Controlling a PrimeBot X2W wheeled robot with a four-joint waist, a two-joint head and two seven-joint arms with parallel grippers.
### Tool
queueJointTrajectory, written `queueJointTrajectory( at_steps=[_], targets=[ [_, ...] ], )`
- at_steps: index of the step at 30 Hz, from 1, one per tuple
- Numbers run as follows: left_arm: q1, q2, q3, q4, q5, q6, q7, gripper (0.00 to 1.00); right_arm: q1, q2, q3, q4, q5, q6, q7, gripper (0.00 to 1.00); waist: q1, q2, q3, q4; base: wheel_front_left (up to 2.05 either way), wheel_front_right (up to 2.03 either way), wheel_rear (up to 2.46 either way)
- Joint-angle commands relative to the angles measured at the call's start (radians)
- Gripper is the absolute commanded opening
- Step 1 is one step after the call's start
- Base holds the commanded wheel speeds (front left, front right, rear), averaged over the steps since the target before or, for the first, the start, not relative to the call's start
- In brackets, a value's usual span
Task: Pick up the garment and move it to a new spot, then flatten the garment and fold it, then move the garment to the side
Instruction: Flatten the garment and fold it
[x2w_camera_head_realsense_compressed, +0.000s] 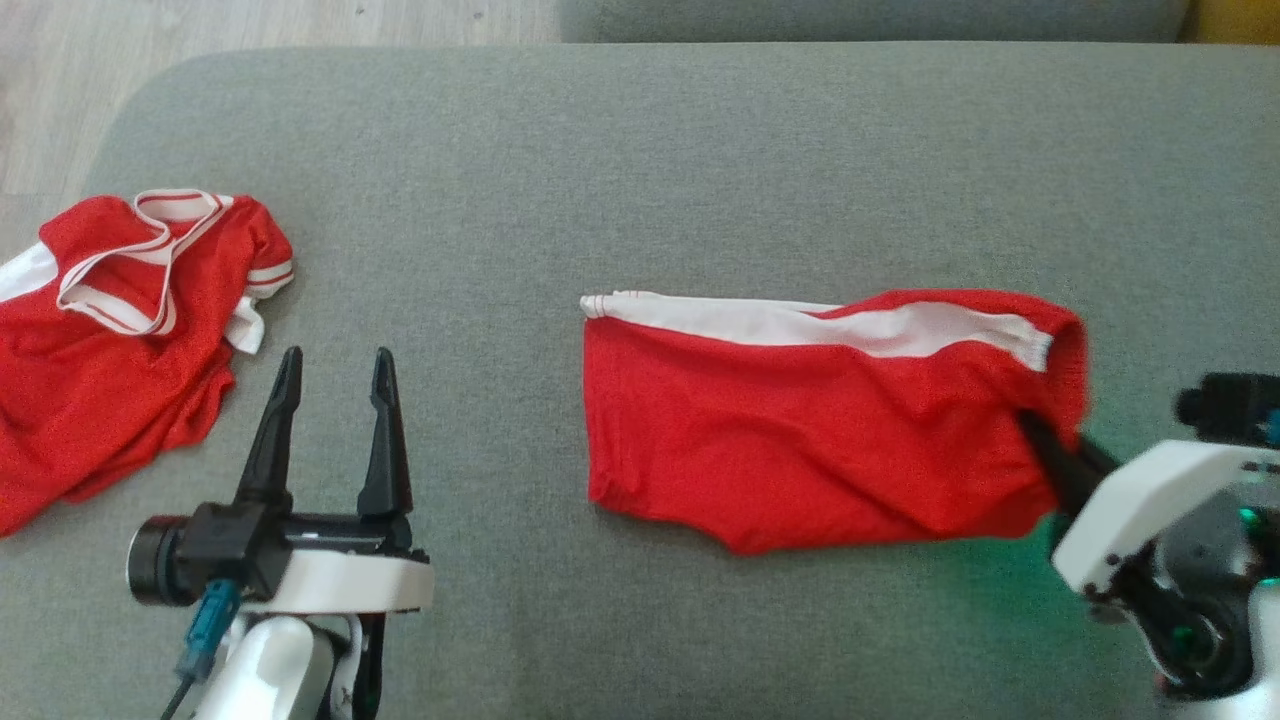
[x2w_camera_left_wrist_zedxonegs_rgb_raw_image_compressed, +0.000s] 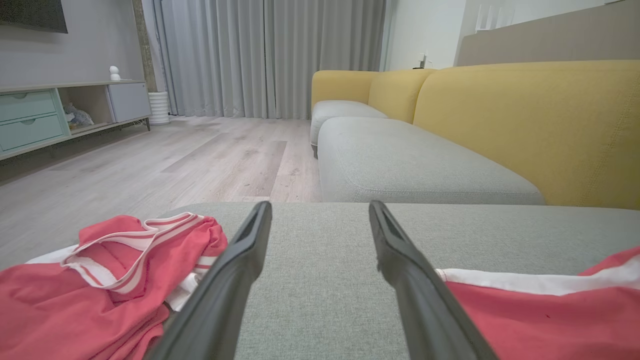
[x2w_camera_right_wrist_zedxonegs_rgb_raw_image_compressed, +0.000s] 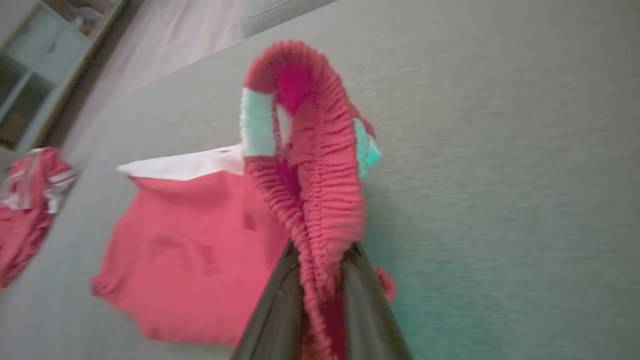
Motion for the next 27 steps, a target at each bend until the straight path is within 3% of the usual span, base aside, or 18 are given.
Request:
queueJointTrajectory(
  at_steps=[1, 8, 15, 21, 22, 23, 27],
  targets=[
    [-0.027, 0.017, 0.037, -0.024, 0.008, -0.002, -0.009, 1.00, -0.054, 0.017, 0.032, -0.068, 0.070, -0.001, 0.062, 0.00, 0.0000, -0.0001, -0.001, -0.003, 0.00, 0.00, 0.00],
    [-0.046, 0.013, 0.023, -0.017, 0.007, -0.012, -0.009, 1.00, -0.126, 0.062, 0.081, -0.083, 0.358, -0.001, 0.219, 0.00, 0.0000, -0.0001, 0.014, 0.025, 0.00, 0.00, 0.00],
    [-0.068, -0.007, 0.009, -0.002, 0.003, -0.021, -0.009, 1.00, -0.198, 0.064, 0.245, 0.103, 0.514, -0.001, 0.113, 0.00, 0.0000, -0.0001, 0.042, 0.088, 0.00, 0.00, 0.00],
    [-0.076, -0.020, 0.006, 0.014, 0.001, -0.030, -0.009, 1.00, -0.263, 0.064, 0.368, 0.222, 0.522, -0.001, -0.012, 0.00, 0.0000, -0.0001, 0.056, 0.117, 0.00, 0.00, 0.00],
    [-0.076, -0.022, 0.006, 0.016, 0.001, -0.031, -0.009, 1.00, -0.275, 0.064, 0.389, 0.241, 0.514, -0.001, -0.041, 0.31, 0.0000, -0.0001, 0.057, 0.119, 0.00, 0.00, 0.00],
    [-0.076, -0.024, 0.007, 0.018, 0.001, -0.032, -0.009, 1.00, -0.286, 0.064, 0.413, 0.258, 0.498, -0.001, -0.064, 1.00, 0.0000, -0.0001, 0.058, 0.120, 0.00, 0.00, 0.00],
    [-0.075, -0.031, 0.012, 0.023, 0.005, -0.036, -0.009, 1.00, -0.316, 0.064, 0.507, 0.281, 0.450, -0.001, -0.173, 1.00, 0.0000, -0.0001, 0.062, 0.120, 0.00, 0.00, 0.00]
  ],
)
